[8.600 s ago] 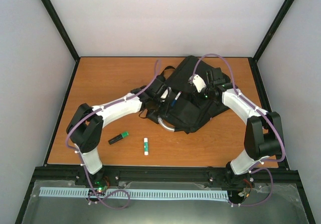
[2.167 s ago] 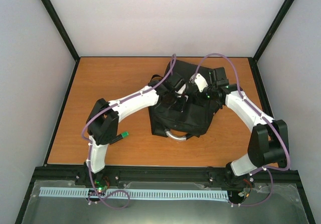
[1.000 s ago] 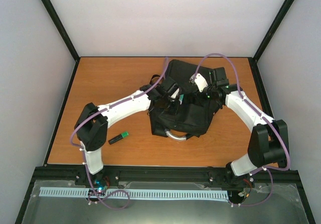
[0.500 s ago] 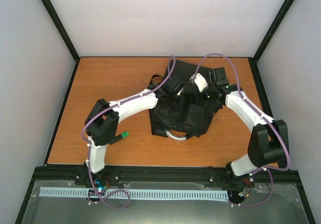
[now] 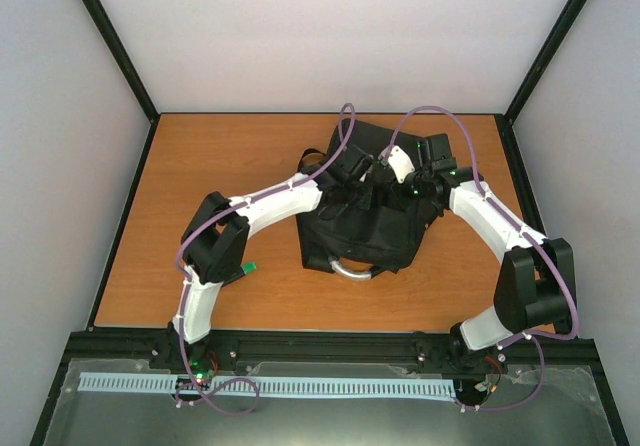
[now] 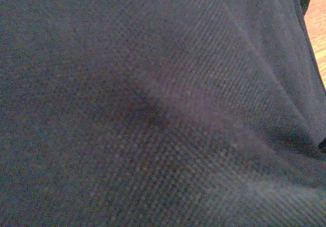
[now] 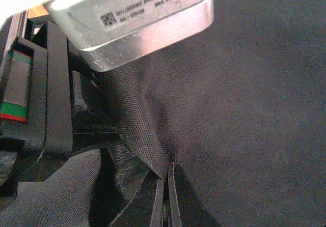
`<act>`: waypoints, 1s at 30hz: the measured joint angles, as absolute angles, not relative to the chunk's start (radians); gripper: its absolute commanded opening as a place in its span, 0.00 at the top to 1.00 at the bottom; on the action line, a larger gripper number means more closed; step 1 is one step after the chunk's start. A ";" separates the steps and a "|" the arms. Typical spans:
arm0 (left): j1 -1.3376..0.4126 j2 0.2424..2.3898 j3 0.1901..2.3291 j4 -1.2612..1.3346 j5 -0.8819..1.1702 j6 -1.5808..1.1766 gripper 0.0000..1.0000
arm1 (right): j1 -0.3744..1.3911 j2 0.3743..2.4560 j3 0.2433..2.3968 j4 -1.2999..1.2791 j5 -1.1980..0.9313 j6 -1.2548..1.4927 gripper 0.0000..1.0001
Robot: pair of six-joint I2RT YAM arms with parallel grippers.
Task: Pack the student bag
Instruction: Place the stationery in the student bag, then pick up the stationery from the center of the board.
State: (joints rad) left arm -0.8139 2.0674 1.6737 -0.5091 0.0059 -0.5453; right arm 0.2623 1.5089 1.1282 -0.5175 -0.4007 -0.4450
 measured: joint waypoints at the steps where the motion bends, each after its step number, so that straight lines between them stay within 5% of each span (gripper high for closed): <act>1: -0.814 2.068 1.673 -0.506 0.005 -0.548 0.99 | 0.262 1.509 1.128 -0.517 -0.400 -0.445 0.97; 10: -0.813 1.973 1.532 -0.392 0.027 -0.558 0.87 | 0.262 1.512 1.128 -0.516 -0.403 -0.445 0.97; 23: -0.814 1.563 1.163 -0.466 -0.028 -0.510 0.24 | 0.262 1.512 1.128 -0.519 -0.405 -0.448 0.97; 30: -0.812 1.457 1.009 -0.645 -0.196 -0.546 0.20 | 0.262 1.512 1.128 -0.519 -0.405 -0.448 0.97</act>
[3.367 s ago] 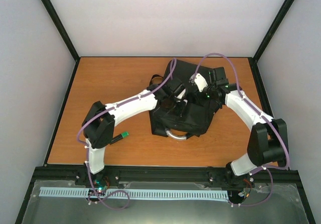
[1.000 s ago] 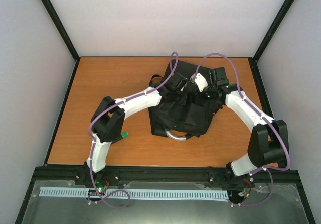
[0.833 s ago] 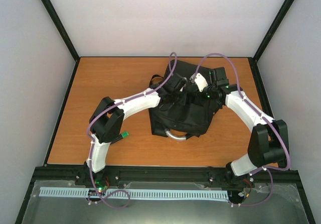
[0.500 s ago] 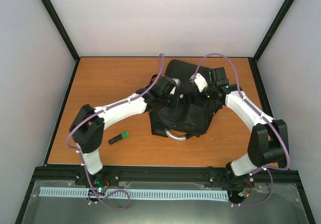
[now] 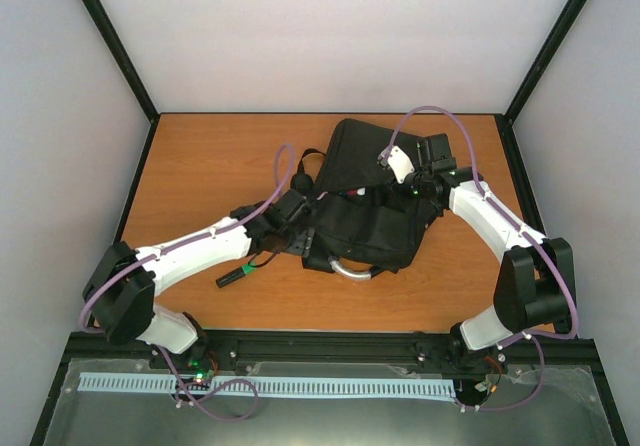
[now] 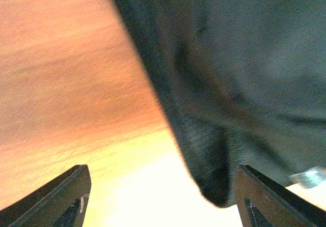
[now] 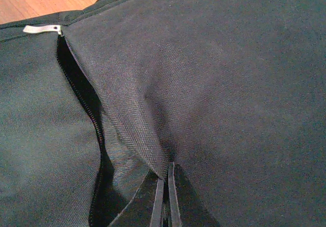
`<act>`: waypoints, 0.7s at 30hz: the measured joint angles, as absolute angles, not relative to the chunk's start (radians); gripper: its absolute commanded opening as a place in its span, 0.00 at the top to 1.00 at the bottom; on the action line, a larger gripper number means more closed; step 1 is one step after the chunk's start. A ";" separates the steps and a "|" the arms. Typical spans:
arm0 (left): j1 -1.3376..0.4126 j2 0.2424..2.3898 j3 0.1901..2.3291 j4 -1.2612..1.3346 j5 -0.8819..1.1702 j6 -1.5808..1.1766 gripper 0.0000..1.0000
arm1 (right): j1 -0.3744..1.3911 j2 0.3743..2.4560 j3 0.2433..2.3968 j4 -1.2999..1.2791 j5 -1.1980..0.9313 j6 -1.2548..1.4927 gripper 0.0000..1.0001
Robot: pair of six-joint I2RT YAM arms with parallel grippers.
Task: Pack the student bag
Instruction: Pick up the stationery from the center of the board.
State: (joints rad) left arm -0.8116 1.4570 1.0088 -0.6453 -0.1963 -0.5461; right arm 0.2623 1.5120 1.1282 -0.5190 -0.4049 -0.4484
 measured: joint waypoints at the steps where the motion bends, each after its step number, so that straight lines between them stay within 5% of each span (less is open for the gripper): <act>1: -0.811 1.448 0.992 -0.671 -0.216 -0.561 0.20 | 0.262 1.512 1.128 -0.519 -0.405 -0.448 0.97; 9: -0.795 1.422 0.941 -0.844 -0.340 -0.682 0.01 | 0.262 1.512 1.128 -0.519 -0.405 -0.448 0.97; 21: -0.588 1.295 0.804 -0.891 -0.312 -0.740 0.00 | 0.262 1.523 1.128 -0.521 -0.414 -0.448 0.97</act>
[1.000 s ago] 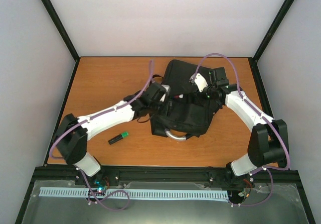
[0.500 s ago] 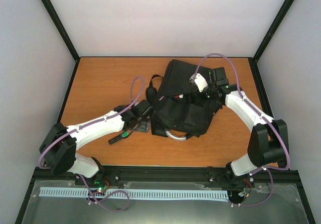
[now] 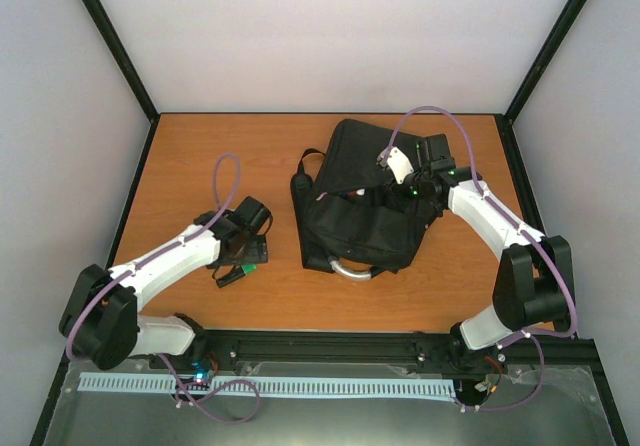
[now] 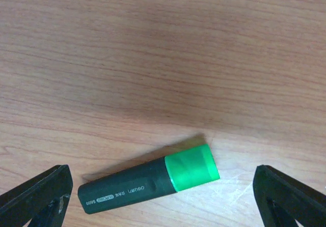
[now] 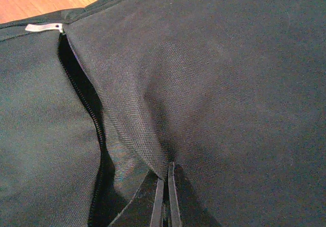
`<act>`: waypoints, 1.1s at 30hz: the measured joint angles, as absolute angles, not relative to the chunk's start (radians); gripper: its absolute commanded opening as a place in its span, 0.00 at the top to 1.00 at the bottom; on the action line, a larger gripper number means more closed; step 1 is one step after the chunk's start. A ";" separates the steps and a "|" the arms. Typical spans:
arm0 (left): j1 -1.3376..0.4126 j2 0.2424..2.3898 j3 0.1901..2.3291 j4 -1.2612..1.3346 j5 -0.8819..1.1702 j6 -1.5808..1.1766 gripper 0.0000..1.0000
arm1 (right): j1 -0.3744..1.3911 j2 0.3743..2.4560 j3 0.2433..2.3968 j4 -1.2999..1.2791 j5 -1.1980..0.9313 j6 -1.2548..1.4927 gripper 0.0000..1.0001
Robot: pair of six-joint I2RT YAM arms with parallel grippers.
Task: Pack the student bag
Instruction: Pick up the stationery from the center of the board.
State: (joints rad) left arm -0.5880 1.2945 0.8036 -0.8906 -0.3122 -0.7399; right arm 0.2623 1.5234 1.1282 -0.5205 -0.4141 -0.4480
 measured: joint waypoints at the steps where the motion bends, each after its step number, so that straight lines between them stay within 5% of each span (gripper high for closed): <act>1: -0.570 1.292 0.801 -0.885 -0.297 -0.741 0.00 | 0.262 1.523 1.128 -0.521 -0.415 -0.448 0.97; 10: -0.403 1.299 0.696 -0.792 -0.141 -0.741 0.00 | 0.262 1.525 1.128 -0.522 -0.416 -0.448 0.97; 26: -0.399 1.276 0.616 -0.699 0.015 -0.746 0.01 | 0.262 1.535 1.129 -0.527 -0.426 -0.448 0.97; 33: -0.420 1.194 0.559 -0.638 0.101 -0.773 0.09 | 0.262 1.542 1.131 -0.528 -0.431 -0.449 0.97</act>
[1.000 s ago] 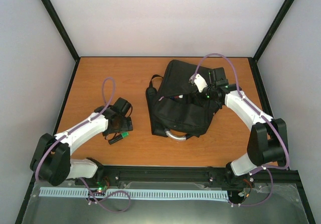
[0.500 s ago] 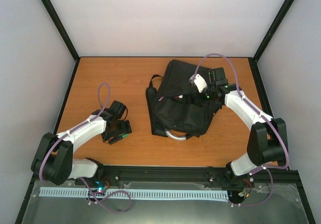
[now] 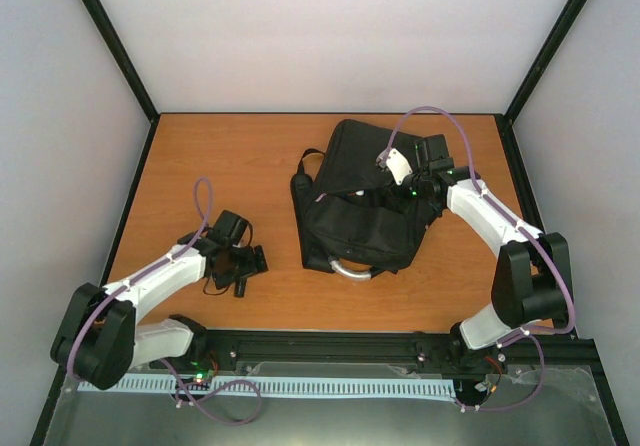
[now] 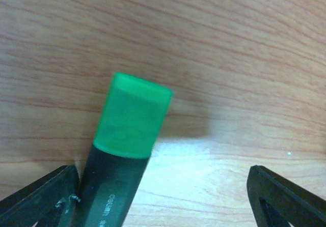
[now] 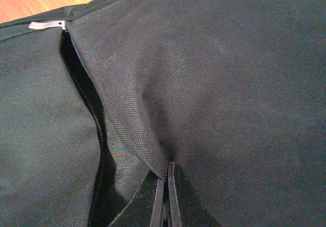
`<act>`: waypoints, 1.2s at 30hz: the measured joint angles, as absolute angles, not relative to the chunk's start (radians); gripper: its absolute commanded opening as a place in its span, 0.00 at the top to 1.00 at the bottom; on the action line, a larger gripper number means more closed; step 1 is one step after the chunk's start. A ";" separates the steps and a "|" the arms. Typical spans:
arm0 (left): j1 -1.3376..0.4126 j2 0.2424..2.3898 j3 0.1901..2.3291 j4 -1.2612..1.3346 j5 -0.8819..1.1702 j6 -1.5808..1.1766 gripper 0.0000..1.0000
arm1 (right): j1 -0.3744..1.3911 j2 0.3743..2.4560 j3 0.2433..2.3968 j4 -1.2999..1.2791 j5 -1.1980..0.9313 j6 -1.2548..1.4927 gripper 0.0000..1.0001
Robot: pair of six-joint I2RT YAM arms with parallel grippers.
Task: Pack the student bag
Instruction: Pick up the stationery from the center of the board.
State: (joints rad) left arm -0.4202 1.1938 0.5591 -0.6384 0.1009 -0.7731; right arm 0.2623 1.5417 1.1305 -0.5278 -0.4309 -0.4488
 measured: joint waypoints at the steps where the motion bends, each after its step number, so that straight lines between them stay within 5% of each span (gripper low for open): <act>1: -0.431 1.188 0.553 -0.631 0.106 -0.779 0.13 | 0.262 1.542 1.131 -0.528 -0.431 -0.449 0.97; 5: -0.480 1.191 0.548 -0.622 0.107 -0.796 0.30 | 0.262 1.542 1.131 -0.528 -0.431 -0.449 0.97; 16: -0.505 1.254 0.583 -0.656 0.046 -0.799 0.43 | 0.262 1.542 1.131 -0.529 -0.434 -0.449 0.97; 23: -0.506 1.277 0.594 -0.663 0.002 -0.807 0.64 | 0.262 1.547 1.131 -0.531 -0.435 -0.449 0.97; 36: -0.653 1.406 0.693 -0.673 -0.022 -0.747 0.72 | 0.262 1.553 1.132 -0.534 -0.439 -0.453 0.97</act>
State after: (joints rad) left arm -0.6533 1.4055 0.6933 -0.6727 -0.0223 -0.7467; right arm 0.2623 1.5532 1.1316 -0.5343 -0.4385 -0.4526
